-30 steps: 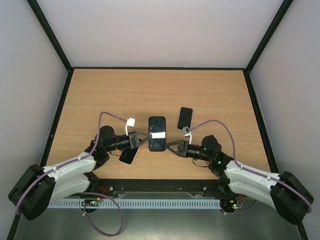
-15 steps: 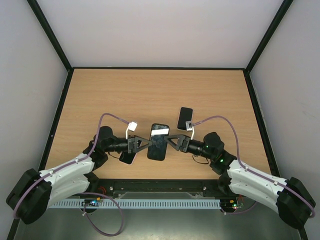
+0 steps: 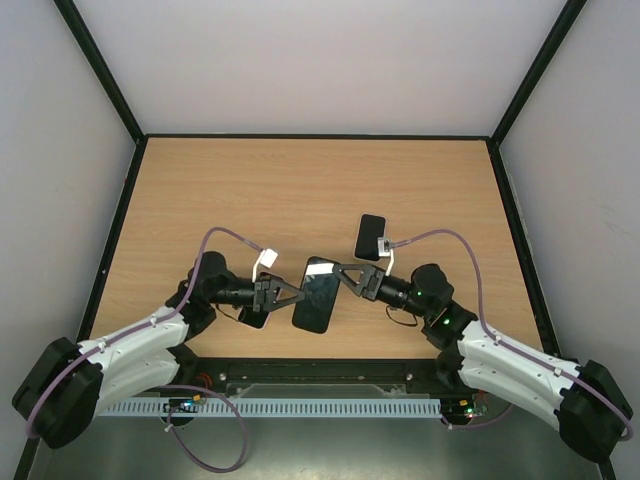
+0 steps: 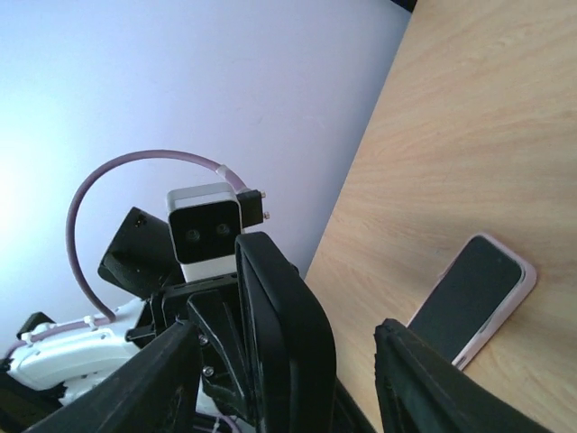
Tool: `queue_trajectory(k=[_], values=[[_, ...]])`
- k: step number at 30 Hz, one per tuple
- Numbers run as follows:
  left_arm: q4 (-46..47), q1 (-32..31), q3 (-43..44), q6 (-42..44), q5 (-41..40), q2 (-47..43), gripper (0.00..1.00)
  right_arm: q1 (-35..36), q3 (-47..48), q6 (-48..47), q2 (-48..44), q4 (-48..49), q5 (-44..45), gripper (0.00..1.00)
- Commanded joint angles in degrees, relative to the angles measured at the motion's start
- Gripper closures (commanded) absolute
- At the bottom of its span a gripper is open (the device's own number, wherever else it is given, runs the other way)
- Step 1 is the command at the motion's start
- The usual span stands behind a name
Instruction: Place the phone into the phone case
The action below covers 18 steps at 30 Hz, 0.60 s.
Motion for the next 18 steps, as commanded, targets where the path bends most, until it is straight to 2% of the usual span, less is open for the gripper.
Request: queue_trajectory(k=[1,5,11,18], values=[[2.89,-0.74,2.86,0.80,2.21,0.07,0.98,-0.20,2.35,-1.36,-1.65,0.78,2.01,0.52],[1.41,-1.31,3.48,1.50,1.24,1.22,0.97,-0.15,3.29,-2.52,-1.59,-0.67,2.10,0.73],[-4.02,-1.87,5.26,4.13,-1.86,1.84,0.98,-0.17,4.02,-4.18,-1.87,-3.46,2.25,0.97],[-18.54,-1.87,9.48,10.58,-7.67,1.50,0.98,-0.16,5.55,-8.25,-3.59,-9.89,6.09,0.98]])
